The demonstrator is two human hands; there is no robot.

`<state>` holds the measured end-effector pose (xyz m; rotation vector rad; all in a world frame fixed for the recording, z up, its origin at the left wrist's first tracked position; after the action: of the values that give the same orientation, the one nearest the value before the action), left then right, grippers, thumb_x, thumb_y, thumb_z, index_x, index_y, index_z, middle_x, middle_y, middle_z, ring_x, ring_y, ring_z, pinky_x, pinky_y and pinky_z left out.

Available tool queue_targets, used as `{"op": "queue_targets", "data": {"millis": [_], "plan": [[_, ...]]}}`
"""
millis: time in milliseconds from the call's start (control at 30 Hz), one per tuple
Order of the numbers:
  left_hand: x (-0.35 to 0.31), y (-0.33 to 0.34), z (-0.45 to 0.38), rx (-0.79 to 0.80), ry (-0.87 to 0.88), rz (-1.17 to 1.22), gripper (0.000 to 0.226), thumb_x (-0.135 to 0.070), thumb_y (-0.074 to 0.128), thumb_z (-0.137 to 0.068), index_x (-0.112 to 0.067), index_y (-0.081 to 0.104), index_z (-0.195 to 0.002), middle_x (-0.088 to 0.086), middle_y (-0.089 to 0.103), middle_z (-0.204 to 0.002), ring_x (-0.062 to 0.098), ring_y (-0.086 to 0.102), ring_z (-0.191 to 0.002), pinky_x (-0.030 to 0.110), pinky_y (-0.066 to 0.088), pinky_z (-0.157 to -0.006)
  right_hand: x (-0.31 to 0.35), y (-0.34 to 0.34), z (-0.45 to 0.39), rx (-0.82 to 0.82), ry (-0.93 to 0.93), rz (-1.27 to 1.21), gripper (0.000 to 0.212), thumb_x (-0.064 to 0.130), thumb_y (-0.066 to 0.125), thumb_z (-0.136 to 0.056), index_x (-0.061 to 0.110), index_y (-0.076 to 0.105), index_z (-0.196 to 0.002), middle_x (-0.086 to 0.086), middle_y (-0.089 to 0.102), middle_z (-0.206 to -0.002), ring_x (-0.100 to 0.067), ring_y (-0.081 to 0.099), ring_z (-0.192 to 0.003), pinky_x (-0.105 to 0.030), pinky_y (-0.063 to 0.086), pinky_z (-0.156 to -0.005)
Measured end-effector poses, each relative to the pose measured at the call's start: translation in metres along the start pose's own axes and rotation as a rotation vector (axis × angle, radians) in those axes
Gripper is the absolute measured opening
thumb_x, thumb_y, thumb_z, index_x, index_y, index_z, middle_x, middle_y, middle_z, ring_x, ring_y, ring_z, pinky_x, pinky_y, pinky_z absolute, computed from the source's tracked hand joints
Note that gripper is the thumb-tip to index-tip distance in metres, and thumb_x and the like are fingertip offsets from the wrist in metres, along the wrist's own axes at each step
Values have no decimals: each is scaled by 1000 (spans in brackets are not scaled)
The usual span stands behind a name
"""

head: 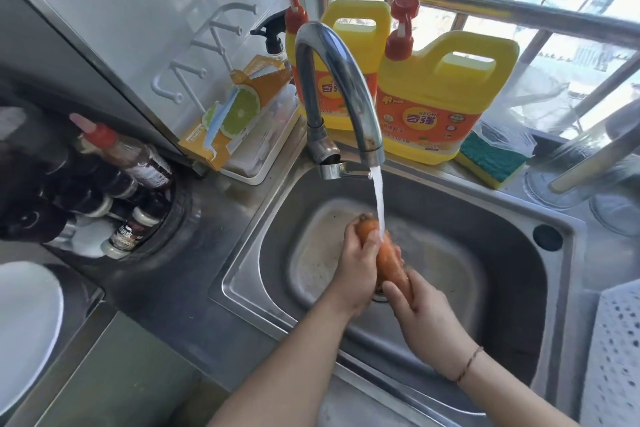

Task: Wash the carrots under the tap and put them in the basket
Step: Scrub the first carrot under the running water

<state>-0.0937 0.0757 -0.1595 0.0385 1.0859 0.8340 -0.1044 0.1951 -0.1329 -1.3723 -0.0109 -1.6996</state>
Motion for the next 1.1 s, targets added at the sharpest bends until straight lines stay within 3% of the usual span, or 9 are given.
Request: {"op": "queue_targets", "data": {"millis": [167, 300, 433, 600, 700, 800, 867, 1000, 1100], "plan": [[6, -5, -4, -267, -14, 40, 34, -39, 38, -106, -7, 48, -105, 17, 53, -72, 21, 53, -50, 28, 49, -50, 3, 12, 8, -33, -19, 48, 20, 37, 57, -96, 17, 53, -92, 7, 63, -74, -13, 59, -65, -28, 44, -60], [12, -2, 2, -86, -21, -5, 19, -22, 40, -107, -12, 41, -123, 16, 57, -81, 19, 61, -62, 31, 55, -57, -9, 5, 3, 22, 37, 30, 22, 41, 55, -96, 23, 52, -83, 10, 60, -73, -13, 55, -67, -25, 40, -63], [27, -10, 3, -23, -102, 80, 31, -7, 44, -104, -14, 38, -134, 18, 57, -97, 21, 64, -77, 35, 58, -68, -12, 3, 5, 39, 38, 144, 23, 41, 54, -96, 20, 48, -93, 7, 59, -72, -22, 57, -69, -30, 39, -62], [36, -24, -1, -449, -170, 27, 17, -20, 67, -93, -10, 60, -82, 13, 58, -67, 21, 55, -51, 32, 51, -54, -5, 21, 16, 58, 73, 441, 28, 47, 45, -99, 21, 33, -96, -9, 66, -90, -37, 65, -83, -37, 42, -61], [41, -22, -5, -314, -312, 170, 22, -20, 70, -88, -11, 56, -72, 7, 51, -59, 18, 49, -45, 26, 46, -48, -3, 20, 15, 129, 86, 156, 28, 40, 54, -98, 16, 43, -86, -2, 60, -74, -20, 54, -61, -31, 37, -56], [37, -14, 4, -152, -330, 449, 15, -14, 63, -81, -13, 55, -68, 2, 47, -61, 12, 49, -48, 25, 46, -47, -12, 29, 24, 360, 410, -525, 27, 34, 47, -103, 10, 44, -90, 0, 44, -58, -10, 32, -38, -20, 29, -36], [34, -11, 6, -135, -308, 573, 16, -13, 61, -79, -12, 55, -64, 1, 47, -60, 10, 48, -48, 22, 45, -47, -12, 29, 28, 423, 492, -696, 27, 35, 43, -104, 8, 43, -97, -1, 42, -58, -11, 30, -36, -16, 27, -33], [51, -21, 6, -464, -344, 284, 14, -5, 67, -84, -8, 55, -76, 5, 54, -54, 16, 50, -43, 24, 46, -46, -8, 11, 10, 254, 80, 550, 31, 48, 41, -101, 18, 41, -99, -1, 64, -85, -28, 65, -75, -31, 37, -58], [50, -23, 6, -584, -356, 30, 13, 2, 70, -80, -4, 59, -81, 10, 55, -57, 20, 50, -43, 23, 46, -43, 0, 16, 10, 141, 16, 797, 27, 46, 35, -102, 19, 37, -108, -2, 67, -103, -30, 68, -92, -32, 37, -62]]}}
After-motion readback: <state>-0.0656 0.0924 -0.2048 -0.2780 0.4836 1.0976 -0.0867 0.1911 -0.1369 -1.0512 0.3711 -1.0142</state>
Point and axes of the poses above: each hand's wrist, its own z-axis away from the middle knuckle, its own y-axis out of the palm, x = y × z, the point moved 7 cm from there along -z, towards the middle knuckle
